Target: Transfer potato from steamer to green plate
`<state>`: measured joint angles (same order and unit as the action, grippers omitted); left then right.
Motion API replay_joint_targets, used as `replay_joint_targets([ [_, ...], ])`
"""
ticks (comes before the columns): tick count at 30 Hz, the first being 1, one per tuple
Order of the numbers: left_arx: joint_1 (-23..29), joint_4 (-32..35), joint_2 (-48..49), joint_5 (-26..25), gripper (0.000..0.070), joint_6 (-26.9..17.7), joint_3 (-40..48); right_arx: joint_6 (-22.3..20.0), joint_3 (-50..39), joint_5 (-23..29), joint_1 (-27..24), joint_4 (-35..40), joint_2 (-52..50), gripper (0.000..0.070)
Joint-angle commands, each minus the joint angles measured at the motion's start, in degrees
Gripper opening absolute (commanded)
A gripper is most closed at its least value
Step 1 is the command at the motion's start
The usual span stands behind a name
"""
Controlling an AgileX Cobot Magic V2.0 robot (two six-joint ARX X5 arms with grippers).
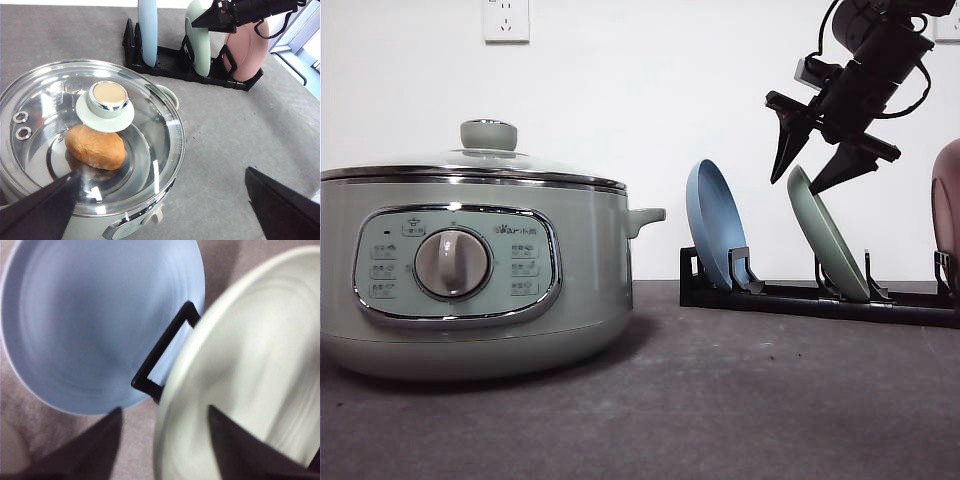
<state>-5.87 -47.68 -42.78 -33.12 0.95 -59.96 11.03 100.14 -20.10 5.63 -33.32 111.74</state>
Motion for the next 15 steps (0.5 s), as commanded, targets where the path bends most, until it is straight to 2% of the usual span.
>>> replay_joint_targets([
  [1,-0.1,0.6,-0.3,-0.3,0.0672,-0.3,-1.5,0.6,1.6,0.4,0.2,0.6,1.1,0.0195],
  [8,-0.1,0.6,-0.3,-0.3,0.0672,-0.3,-1.5,0.6,1.6,0.6,0.2,0.3,1.1,0.0017],
  [15,-0.1,0.6,-0.3,-0.3,0.0672,-0.3,-1.5,0.6,1.7,0.3,0.2,0.5,0.6,0.0005],
])
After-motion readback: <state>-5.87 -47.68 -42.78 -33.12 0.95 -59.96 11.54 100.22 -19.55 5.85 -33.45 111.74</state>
